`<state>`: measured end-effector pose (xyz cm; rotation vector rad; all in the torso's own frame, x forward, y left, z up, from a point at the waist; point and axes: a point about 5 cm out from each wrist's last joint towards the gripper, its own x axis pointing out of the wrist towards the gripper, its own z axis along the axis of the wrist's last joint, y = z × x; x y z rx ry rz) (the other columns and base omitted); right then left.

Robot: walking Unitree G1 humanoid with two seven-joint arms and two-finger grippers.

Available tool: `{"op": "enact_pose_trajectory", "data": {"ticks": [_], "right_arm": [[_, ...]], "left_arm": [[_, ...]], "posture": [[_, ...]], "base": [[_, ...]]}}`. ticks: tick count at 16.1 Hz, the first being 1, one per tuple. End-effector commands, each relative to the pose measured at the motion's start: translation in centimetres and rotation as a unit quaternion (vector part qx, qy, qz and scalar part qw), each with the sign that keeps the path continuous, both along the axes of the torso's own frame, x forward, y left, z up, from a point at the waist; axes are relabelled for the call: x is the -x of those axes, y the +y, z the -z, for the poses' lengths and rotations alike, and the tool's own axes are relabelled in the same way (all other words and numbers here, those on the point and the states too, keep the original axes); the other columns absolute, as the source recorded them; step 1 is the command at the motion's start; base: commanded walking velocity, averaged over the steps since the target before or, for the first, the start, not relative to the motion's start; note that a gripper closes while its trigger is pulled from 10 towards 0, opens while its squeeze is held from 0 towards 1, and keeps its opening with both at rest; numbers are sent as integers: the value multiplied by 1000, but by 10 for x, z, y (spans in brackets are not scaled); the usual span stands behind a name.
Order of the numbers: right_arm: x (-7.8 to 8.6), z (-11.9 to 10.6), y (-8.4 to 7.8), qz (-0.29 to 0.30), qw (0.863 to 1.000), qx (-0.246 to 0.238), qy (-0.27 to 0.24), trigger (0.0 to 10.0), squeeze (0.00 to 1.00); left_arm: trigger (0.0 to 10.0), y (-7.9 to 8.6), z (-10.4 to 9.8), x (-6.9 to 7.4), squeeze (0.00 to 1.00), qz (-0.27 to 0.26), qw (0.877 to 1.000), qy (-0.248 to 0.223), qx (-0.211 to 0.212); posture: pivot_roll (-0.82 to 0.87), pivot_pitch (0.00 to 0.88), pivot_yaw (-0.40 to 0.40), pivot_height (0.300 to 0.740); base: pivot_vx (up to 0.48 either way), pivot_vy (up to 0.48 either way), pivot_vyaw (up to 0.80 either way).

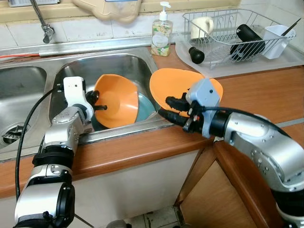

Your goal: Kitchen organization

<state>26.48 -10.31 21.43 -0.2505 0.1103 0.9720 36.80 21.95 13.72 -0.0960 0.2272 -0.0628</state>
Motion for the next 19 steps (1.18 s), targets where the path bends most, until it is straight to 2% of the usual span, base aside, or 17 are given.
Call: {"op": "enact_pose_trajectory", "data": {"ticks": [1,3,7,8,9,10,16,19], "right_arm": [[2,-1,1,-4,1000,-3,-4,10000,0],[1,0,1,1,1000,-4,-3,10000,0],[0,1,-1,5,1000,-4,-1,10000,0],[-1,2,-1,7,1000,-3,-1,10000,0],[-1,2,-1,10,1000,-4,-1,10000,0],[-1,2,-1,12,1000,-4,-1,10000,0],[-3,4,-2,22,1000,-5,-1,10000,0],[-5,6,-3,31,999,-6,0,10000,0]], "left_arm": [[6235,-3,-8,-4,0,9,1000,-14,-7],[10000,-4,-5,-4,0,13,1000,-8,-13],[10000,-4,-1,-3,0,10,1000,4,-13],[10000,-4,0,-3,90,10,1000,6,-13],[10000,-4,0,-3,765,11,1000,7,-13],[10000,-4,0,-2,1000,11,1000,6,-12],[10000,2,-6,-2,1000,1,1000,-15,-9],[10000,10,-10,1,1000,-5,999,-32,-26]], "posture": [[-119,0,43,740],[-119,0,44,740],[-125,0,41,740],[-125,0,41,740],[-125,0,41,740],[-125,0,41,740],[-115,0,36,740],[-112,0,36,740]], "base": [[0,0,0],[0,0,0],[0,0,0],[0,0,0],[0,0,0],[0,0,0],[0,0,0],[0,0,0]]}}
